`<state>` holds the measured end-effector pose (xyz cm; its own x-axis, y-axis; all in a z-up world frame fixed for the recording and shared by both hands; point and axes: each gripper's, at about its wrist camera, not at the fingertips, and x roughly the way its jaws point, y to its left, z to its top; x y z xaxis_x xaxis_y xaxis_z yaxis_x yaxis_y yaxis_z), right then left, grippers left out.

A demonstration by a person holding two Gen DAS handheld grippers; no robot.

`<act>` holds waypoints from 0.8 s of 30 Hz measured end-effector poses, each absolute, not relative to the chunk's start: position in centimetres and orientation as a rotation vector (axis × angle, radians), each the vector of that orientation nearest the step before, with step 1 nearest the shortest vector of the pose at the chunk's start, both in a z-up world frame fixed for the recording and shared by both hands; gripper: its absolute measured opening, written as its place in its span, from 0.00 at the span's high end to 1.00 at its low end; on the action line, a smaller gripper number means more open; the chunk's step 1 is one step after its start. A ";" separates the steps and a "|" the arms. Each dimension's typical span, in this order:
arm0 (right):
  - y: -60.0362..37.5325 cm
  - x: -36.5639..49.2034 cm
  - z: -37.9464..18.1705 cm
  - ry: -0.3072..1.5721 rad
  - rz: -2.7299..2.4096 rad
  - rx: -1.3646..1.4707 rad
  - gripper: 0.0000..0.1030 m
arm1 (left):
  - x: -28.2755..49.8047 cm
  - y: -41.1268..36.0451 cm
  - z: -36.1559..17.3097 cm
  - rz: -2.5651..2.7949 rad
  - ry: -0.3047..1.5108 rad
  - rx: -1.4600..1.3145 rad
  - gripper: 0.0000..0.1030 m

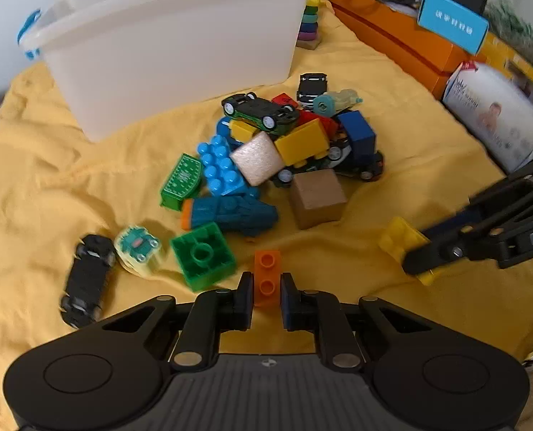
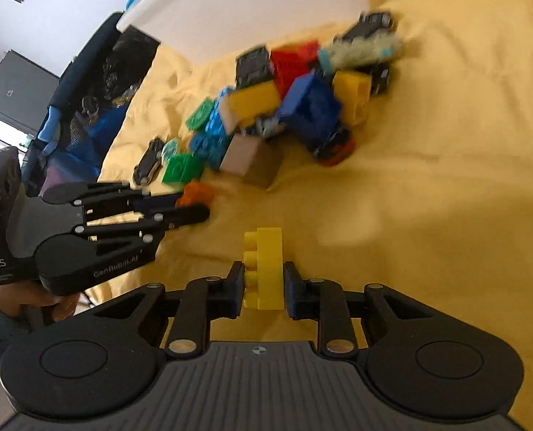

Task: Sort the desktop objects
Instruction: 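Carry the orange brick in the left gripper while the right carries a yellow brick toward the bin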

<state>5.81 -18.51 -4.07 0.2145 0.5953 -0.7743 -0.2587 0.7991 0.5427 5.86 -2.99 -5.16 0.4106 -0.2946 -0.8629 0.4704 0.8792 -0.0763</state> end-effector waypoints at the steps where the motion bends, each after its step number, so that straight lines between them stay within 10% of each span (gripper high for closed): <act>1: -18.6 5.6 -3.7 1.195 0.587 0.301 0.64 | 5.7 -3.0 -5.1 -0.483 1.055 0.172 0.83; 9: -18.6 4.5 -1.6 0.983 0.470 0.047 0.49 | 3.2 -3.7 -4.4 -0.461 1.056 0.080 0.83; 24: -15.0 3.0 -3.5 1.001 0.476 -0.197 0.74 | 2.7 -3.9 -5.5 -0.412 1.046 0.111 0.83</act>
